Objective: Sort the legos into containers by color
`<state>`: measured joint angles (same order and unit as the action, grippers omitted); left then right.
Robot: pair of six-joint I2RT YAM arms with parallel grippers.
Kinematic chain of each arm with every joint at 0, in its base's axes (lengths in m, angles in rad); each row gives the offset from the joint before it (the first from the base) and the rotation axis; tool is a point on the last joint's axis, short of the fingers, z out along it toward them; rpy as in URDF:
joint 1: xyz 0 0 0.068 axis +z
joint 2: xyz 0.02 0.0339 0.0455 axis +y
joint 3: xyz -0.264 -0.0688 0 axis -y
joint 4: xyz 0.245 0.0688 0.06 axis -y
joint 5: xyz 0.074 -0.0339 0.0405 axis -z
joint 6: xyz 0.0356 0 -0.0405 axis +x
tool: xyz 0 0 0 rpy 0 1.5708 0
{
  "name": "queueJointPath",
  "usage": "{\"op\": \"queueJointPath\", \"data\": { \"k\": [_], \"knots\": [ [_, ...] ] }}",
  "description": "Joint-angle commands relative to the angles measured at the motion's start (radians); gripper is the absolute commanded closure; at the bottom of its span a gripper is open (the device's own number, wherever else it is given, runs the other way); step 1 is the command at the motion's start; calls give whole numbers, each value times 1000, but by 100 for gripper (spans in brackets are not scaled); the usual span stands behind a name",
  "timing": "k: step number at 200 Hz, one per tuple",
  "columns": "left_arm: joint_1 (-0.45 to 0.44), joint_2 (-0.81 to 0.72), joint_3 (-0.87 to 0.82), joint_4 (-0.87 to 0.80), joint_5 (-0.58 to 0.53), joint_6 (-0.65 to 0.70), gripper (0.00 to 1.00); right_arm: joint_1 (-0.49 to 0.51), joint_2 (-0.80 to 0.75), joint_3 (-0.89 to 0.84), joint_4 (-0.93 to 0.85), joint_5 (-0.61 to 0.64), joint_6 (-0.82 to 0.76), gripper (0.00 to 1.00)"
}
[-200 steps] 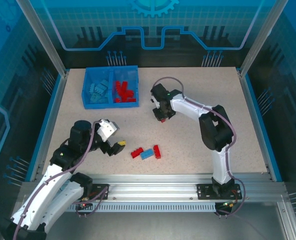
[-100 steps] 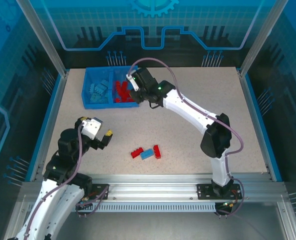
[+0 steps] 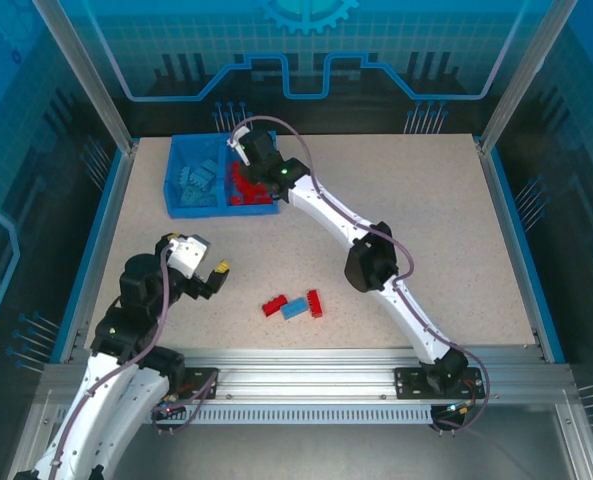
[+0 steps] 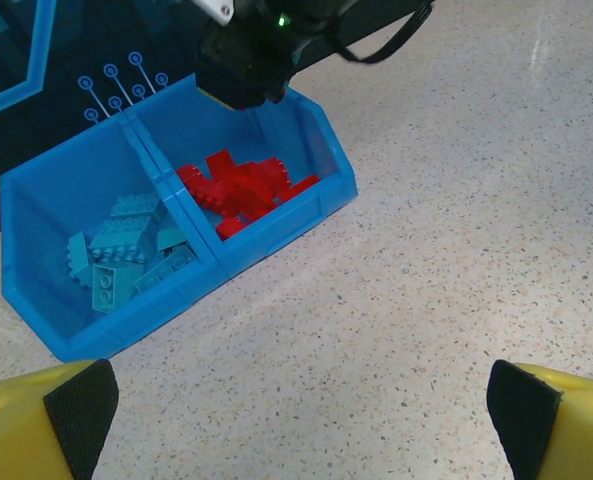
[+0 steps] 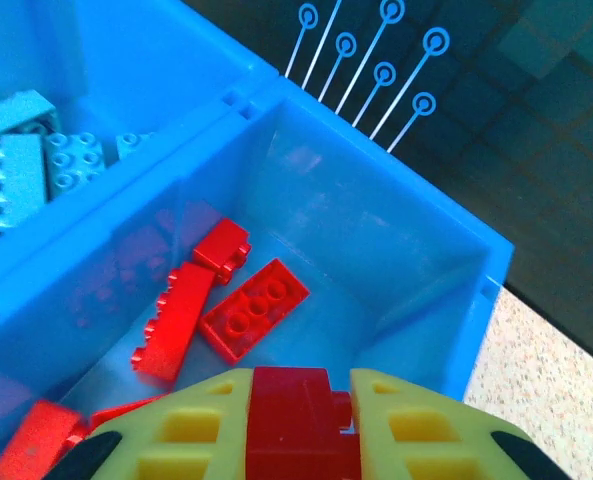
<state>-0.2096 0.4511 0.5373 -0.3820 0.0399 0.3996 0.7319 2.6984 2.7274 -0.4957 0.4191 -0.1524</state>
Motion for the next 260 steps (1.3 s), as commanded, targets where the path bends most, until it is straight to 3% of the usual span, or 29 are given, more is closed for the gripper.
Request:
{"op": "queueJointPath", "data": {
  "k": [1, 26, 64, 126, 143, 186, 232, 260],
  "knots": [
    [10, -2, -19, 37, 53, 19, 1, -13, 54, 55, 148, 52, -102, 75],
    [14, -3, -23, 41, 58, 19, 1, -42, 91, 76, 205, 26, -85, 72],
    [17, -3, -25, 42, 60, 27, 1, -48, 93, 123, 216, -22, -90, 51],
    [33, 2, -31, 53, 75, 23, 1, -29, -179, 35, -60, -68, 17, 43],
    [35, 6, -33, 55, 81, 24, 1, -27, -335, -102, -157, -151, 70, 37],
    [35, 31, -35, 69, 116, 11, 1, -23, -783, -583, -260, -533, 104, 20],
    [23, 110, 3, 62, 309, -59, 1, -11, -1247, -1130, -224, -577, 241, 3],
    [-124, 181, 75, 8, 402, -30, 1, -11, -1500, -1424, -224, -507, 342, 0]
  ]
}}
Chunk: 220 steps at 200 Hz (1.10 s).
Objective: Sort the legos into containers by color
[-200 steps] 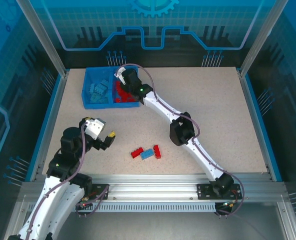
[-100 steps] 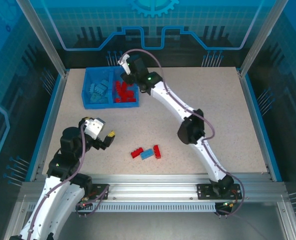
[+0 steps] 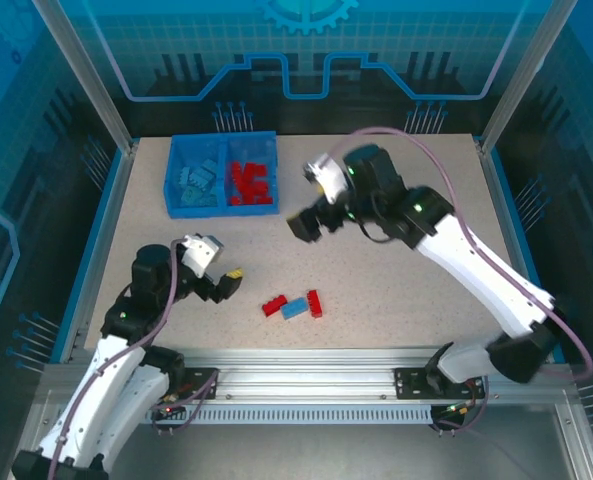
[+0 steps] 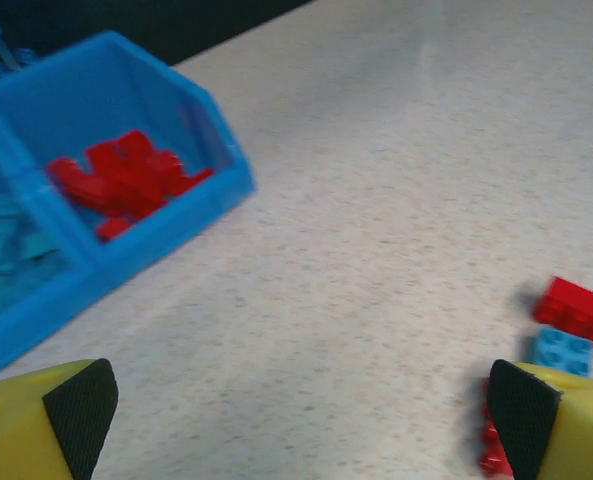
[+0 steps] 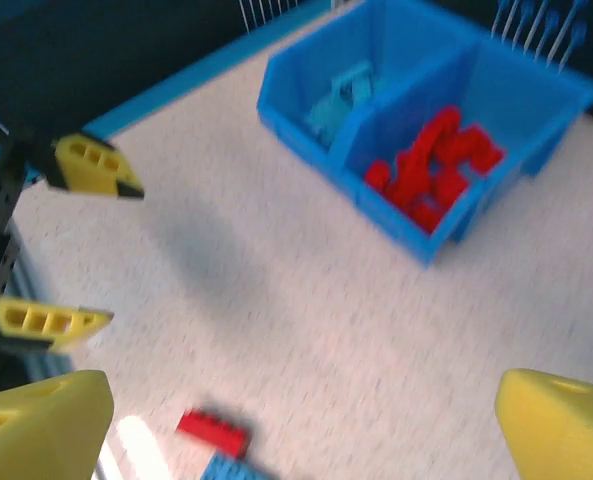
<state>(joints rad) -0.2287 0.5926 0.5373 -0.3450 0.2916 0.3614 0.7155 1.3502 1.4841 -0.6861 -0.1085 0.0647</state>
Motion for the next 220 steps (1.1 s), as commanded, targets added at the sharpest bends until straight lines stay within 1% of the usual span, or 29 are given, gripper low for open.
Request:
{"op": "queueJointPath", "data": {
  "k": [1, 13, 34, 58, 73, 94, 119, 156, 183, 203, 220],
  "knots": [
    [-113, 43, 76, -32, 152, 13, 1, 5, -159, -191, -37, 23, 129, 0],
    [-212, 76, 95, -62, 158, 86, 1, -3, -239, -297, -48, 30, 167, 0],
    [-367, 155, 111, -102, 116, 231, 1, -28, -384, -428, -61, -2, 235, 0],
    [-479, 257, 102, -77, 84, 368, 1, -69, -517, -515, -71, 7, 291, 0],
    [-527, 333, 100, -33, 61, 406, 1, -94, -574, -541, -75, 14, 307, 0],
    [-541, 454, 104, 53, 46, 372, 1, -121, -625, -561, -79, 28, 323, 0],
    [-553, 615, 167, 81, -33, 290, 1, -155, -646, -561, -96, 17, 336, 0],
    [-609, 799, 270, 8, -137, 283, 1, -183, -659, -567, -98, -20, 336, 0],
    [-620, 871, 315, -34, -185, 243, 1, -193, -665, -577, -98, -33, 334, 0],
    [-624, 925, 349, -91, -234, 242, 4, -202, -675, -587, -90, -40, 336, 0],
    [-626, 973, 382, -129, -252, 230, 7, -208, -678, -591, -89, -46, 336, 0]
  ]
}}
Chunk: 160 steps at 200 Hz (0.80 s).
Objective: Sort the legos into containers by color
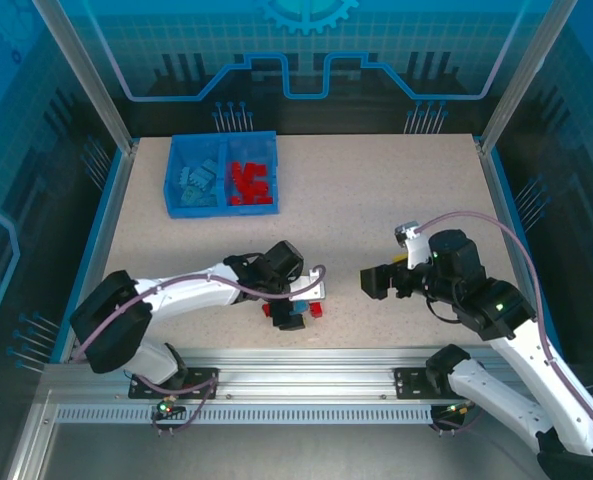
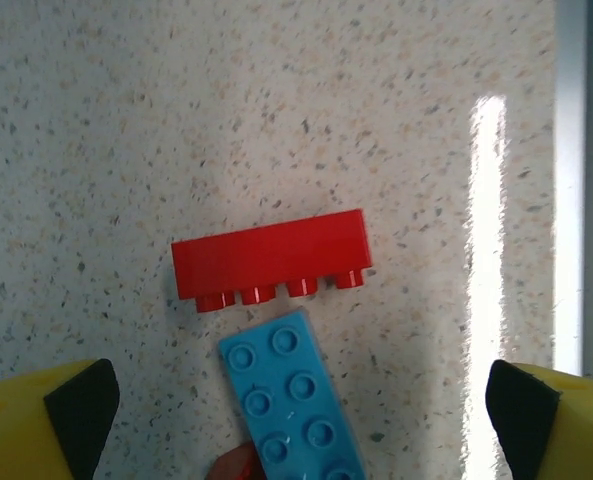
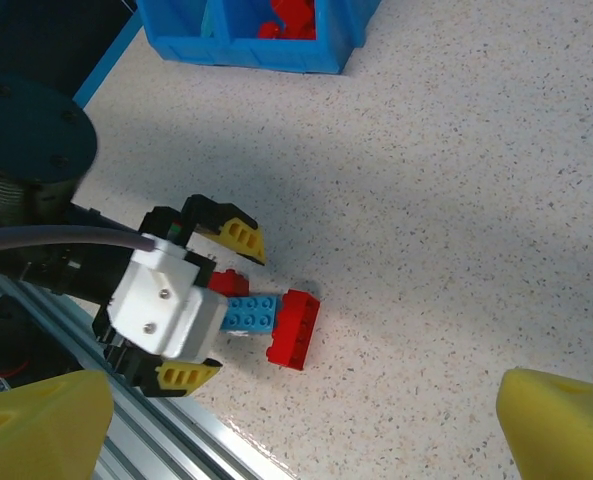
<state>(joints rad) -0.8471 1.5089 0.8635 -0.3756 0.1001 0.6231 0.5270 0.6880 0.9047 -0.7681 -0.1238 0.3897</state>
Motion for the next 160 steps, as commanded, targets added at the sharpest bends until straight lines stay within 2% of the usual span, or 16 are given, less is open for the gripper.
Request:
{"op": "queueJointPath", "data": {
  "k": [1, 34, 56, 76, 104, 127, 160],
  "knots": [
    [-7, 59, 56, -99, -61, -32, 8, -21, -16, -12, -7, -31, 9, 0],
    [-14, 127, 89, -113, -23, -37, 15, -34, -13, -5, -21, -28, 11, 0],
    [-19, 166, 97, -112, -32, -34, 22, -38, -15, 9, -34, -25, 12, 0],
    [-27, 194, 104, -116, -45, -19, 24, -39, -21, 7, -36, -20, 13, 0],
    [-32, 238, 124, -140, -53, -5, 40, -42, -24, 5, -39, -9, 21, 0],
    [-37, 265, 132, -146, -56, -1, 49, -42, -25, 15, -50, 11, 32, 0],
    [-37, 249, 124, -116, -72, 3, 66, -44, -33, 31, -61, 29, 37, 0]
  ]
}}
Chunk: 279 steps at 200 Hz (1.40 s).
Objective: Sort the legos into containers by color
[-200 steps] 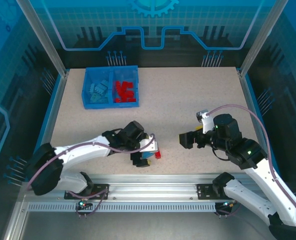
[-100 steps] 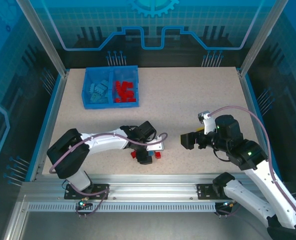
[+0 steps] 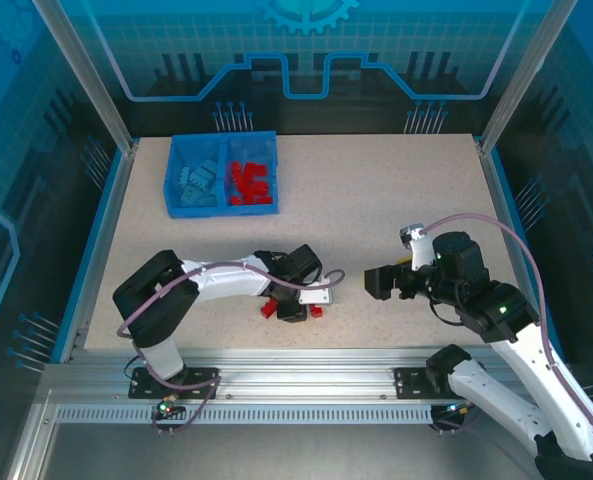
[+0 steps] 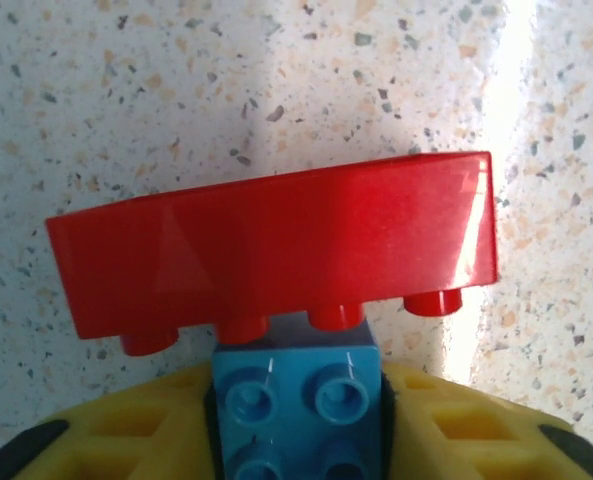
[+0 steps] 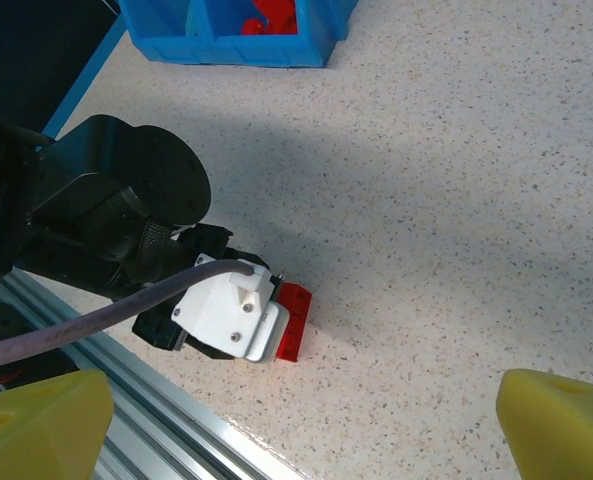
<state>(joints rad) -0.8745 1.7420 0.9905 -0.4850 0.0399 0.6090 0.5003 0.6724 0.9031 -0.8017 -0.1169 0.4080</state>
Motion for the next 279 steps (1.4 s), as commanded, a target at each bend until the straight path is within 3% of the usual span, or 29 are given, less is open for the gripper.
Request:
{"op": "queueJointPath", "data": {
  "k": [1, 52, 90, 127, 149, 174, 221, 279],
  "knots": [
    [-10, 14, -3, -6, -12, 18, 66, -16, -18, 32, -28, 24, 18, 0],
    [1, -111, -24, 90, -20, 9, 72, -17, -25, 32, -18, 20, 28, 0],
    [71, -285, -37, 206, 25, -51, 72, -17, -21, 25, 14, -24, 44, 0],
    [242, -440, -33, 324, 81, -252, 73, -17, -10, 40, 50, -56, 55, 0],
    [386, -460, 14, 355, 5, -438, 76, -18, 2, 45, 58, -60, 67, 0],
    [546, -385, 166, 212, -151, -671, 74, -17, 13, 44, 68, -64, 94, 0],
    [836, -196, 338, 117, -140, -1002, 74, -17, 15, 40, 74, -70, 139, 0],
    [915, 235, 783, -115, -216, -1066, 74, -16, 16, 70, 51, -63, 151, 0]
  ]
}}
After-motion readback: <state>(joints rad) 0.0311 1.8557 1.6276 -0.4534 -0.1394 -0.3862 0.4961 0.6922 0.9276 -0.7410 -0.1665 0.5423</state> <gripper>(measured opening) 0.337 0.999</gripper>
